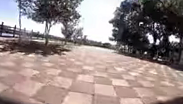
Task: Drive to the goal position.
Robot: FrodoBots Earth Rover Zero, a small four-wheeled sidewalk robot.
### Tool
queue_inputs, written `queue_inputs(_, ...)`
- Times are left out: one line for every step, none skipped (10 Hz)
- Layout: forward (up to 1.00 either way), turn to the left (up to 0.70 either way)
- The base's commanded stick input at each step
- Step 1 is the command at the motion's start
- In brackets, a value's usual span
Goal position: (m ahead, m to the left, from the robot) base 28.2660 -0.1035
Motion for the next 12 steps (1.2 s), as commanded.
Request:
queue_inputs(1.0, 0.0)
queue_inputs(1.0, 0.0)
queue_inputs(1.0, 0.0)
queue_inputs(1.0, 0.0)
queue_inputs(1.0, 0.0)
queue_inputs(1.0, 0.0)
queue_inputs(1.0, 0.0)
queue_inputs(1.0, 0.0)
queue_inputs(1.0, -0.13)
queue_inputs(1.0, -0.4)
queue_inputs(1.0, -0.4)
queue_inputs(1.0, -0.33)
